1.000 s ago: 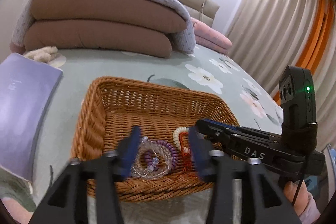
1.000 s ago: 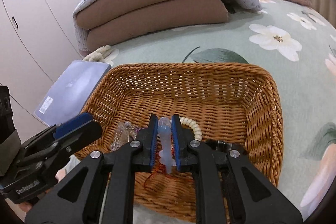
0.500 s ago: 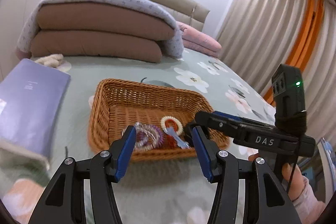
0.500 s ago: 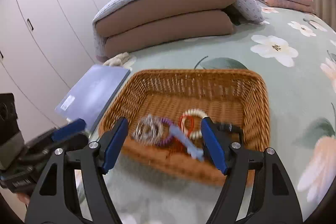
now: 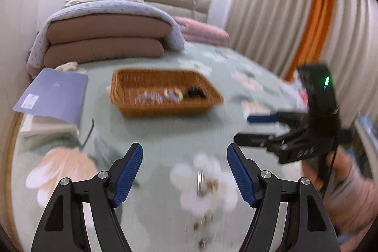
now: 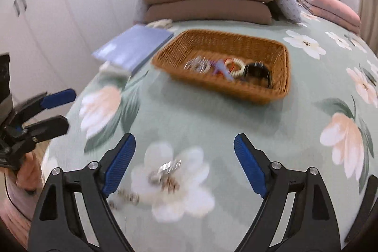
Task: Organize jewelry
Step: 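Move both open tools back over the charms and keys on the quilt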
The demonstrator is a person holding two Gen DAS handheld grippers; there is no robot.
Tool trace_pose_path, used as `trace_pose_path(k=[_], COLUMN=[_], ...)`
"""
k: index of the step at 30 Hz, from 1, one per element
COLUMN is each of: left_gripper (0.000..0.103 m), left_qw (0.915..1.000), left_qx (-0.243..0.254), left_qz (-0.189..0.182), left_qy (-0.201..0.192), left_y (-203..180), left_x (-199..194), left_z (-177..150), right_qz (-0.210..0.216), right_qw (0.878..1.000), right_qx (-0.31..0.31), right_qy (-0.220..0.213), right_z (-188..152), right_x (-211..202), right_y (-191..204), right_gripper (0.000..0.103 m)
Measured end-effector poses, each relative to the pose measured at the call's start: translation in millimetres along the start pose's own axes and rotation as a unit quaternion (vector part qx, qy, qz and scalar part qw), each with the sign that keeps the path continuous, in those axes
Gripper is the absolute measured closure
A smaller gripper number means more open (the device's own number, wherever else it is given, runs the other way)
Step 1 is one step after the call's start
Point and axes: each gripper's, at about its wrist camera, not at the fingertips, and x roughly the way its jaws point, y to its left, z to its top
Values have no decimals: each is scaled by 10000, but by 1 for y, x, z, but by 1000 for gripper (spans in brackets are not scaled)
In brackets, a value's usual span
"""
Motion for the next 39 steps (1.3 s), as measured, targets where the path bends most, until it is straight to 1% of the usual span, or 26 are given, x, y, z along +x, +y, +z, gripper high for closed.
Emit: trace_pose_path(k=[4,6,8,12,16,17,18,19,20,21,22,23,25,26,27,28,29,31,33,34,35,37,38,39], left_gripper=[28,28,28,28,28,28,29,33,40,45,51,54,55,57,61,70,75,80,82,82,82,82,82,82], left_qw=[9988,9982,9979,9971,9956,9950,9945,9938,9931,9924,9917,9911,9899,9895,9891,9890,9888,9879,9875,9874,9873,9872,9871,9870], left_qx=[319,278,172,-37,-133,-123,-103,-76,-62,-53,-55,-67,-88,-102,-128,-145,-174,-276,-338,-357,-370,-384,-391,-402], left_qz=[171,178,151,45,-58,-39,5,52,78,114,161,199,278,300,335,366,388,435,450,448,452,464,470,474], left_qy=[329,510,611,761,930,986,1046,1109,1166,1223,1276,1317,1387,1410,1425,1424,1431,1464,1471,1473,1476,1478,1479,1482], left_y=[-10,-9,-5,-3,-14,-17,-21,-26,-29,-33,-35,-36,-37,-37,-37,-36,-36,-33,-32,-31,-31,-32,-32,-32], left_x=[-3,-3,-6,-9,-9,-6,-3,2,6,11,16,20,28,30,33,33,34,36,35,36,36,36,36,36], left_z=[-36,-51,-64,-86,-108,-111,-115,-119,-122,-124,-126,-126,-128,-129,-129,-129,-129,-128,-127,-127,-128,-128,-128,-128], right_qz=[-265,-336,-329,-294,-208,-187,-151,-112,-59,-32,-19,-20,6,87,195,251,284,353,377,399,471,647,736,757], right_qw=[9984,9969,9960,9957,9966,9966,9964,9959,9950,9941,9932,9920,9905,9896,9881,9868,9849,9802,9766,9750,9727,9700,9673,9659], right_qx=[-499,-704,-828,-856,-715,-701,-706,-737,-800,-859,-934,-1027,-1137,-1198,-1287,-1380,-1503,-1770,-1946,-2009,-2077,-2179,-2275,-2329], right_qy=[18,18,54,176,359,401,448,507,600,654,696,732,768,796,813,807,806,811,835,863,920,866,848,846], right_z=[-34,-49,-62,-82,-93,-95,-97,-100,-103,-103,-104,-106,-106,-107,-105,-104,-104,-101,-97,-96,-94,-93,-92,-91], right_x=[-13,-16,-18,-12,4,9,14,20,25,32,36,42,50,53,57,60,62,70,79,83,89,89,90,91], right_y=[34,50,62,73,72,71,71,71,74,75,77,79,80,80,80,80,81,84,84,85,84,82,83,84], right_gripper=[18,18,18,18,18,19,24,27,35,40,41,41,41,41,41,41,41,41,43,45,51,53,56,57])
